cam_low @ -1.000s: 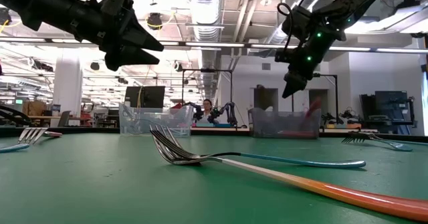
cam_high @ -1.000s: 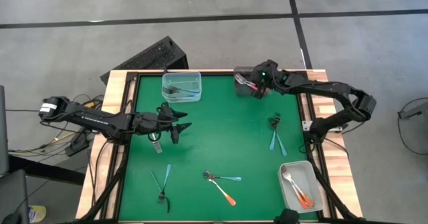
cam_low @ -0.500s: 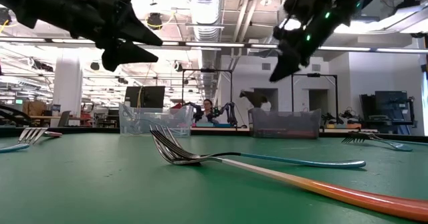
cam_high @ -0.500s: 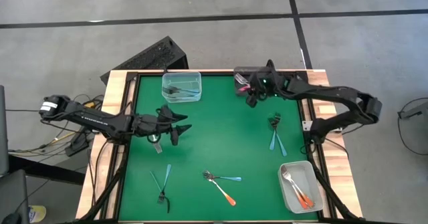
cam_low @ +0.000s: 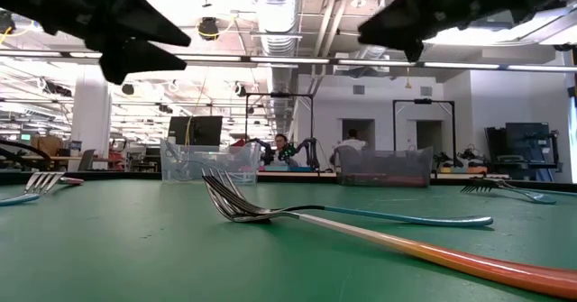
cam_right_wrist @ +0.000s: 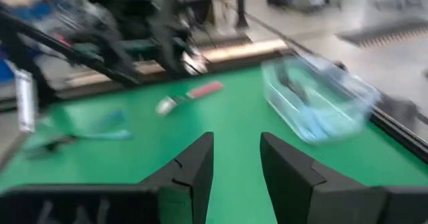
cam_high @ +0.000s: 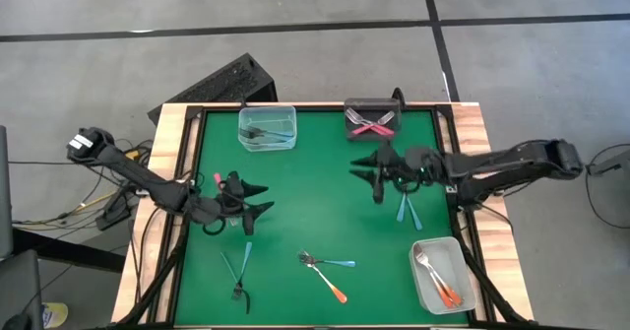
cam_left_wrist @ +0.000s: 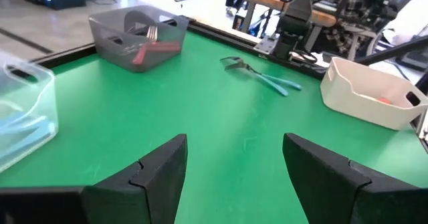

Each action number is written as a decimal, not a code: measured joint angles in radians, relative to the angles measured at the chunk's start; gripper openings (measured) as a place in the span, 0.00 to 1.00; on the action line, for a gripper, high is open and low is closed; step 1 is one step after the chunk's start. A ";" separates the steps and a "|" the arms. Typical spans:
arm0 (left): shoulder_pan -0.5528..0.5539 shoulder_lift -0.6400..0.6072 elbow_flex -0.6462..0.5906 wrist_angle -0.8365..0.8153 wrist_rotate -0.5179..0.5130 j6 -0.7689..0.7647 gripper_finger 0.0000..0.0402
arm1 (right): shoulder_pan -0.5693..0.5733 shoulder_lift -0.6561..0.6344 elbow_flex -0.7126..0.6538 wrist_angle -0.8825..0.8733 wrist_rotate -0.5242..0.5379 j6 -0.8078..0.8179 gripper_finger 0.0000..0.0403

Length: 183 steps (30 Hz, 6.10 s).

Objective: Sort silverware by color (type)
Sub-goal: Put the pink fork into the black bin

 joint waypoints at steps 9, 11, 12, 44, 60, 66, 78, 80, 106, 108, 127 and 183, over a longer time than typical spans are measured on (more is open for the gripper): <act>-0.067 0.018 0.000 -0.075 -0.006 -0.214 0.58 | 0.205 0.133 -0.044 0.403 0.007 -0.053 0.36; -0.076 0.046 0.000 -0.066 0.019 -0.257 0.58 | 0.225 0.173 -0.044 0.478 0.007 -0.089 0.35; -0.084 0.065 0.001 -0.063 0.021 -0.284 0.58 | 0.228 0.193 -0.041 0.506 0.008 -0.093 0.35; -0.082 0.329 0.170 -1.139 0.366 -1.308 0.58 | 0.152 0.390 -0.022 0.499 0.013 0.062 0.31; -0.083 0.423 0.244 -1.050 0.261 -0.906 0.02 | 0.161 0.390 -0.022 0.497 0.013 0.085 0.30; -0.077 0.422 0.325 -0.822 0.258 -0.464 0.01 | 0.174 0.390 -0.020 0.499 0.002 0.080 0.30; 0.120 0.426 0.346 -0.501 0.461 -0.168 0.01 | 0.196 0.390 0.184 0.167 -0.056 -0.136 0.44; 0.130 0.426 0.346 -0.490 0.462 -0.148 0.01 | 0.192 0.408 0.223 0.083 -0.040 -0.136 0.47; 0.217 0.425 0.348 -0.367 0.457 -0.087 0.01 | 0.178 0.879 0.876 -0.612 0.003 -0.431 0.47; 0.216 0.424 0.348 -0.364 0.468 -0.073 0.01 | 0.176 0.895 0.896 -0.621 0.050 -0.452 0.47; 0.203 0.424 0.347 -0.350 0.449 0.063 0.01 | 0.161 0.914 0.915 -0.659 0.054 -0.495 0.12; -0.160 0.243 0.211 -0.508 -0.120 -0.261 0.44 | -0.808 0.378 0.291 -0.390 -0.305 -0.536 0.29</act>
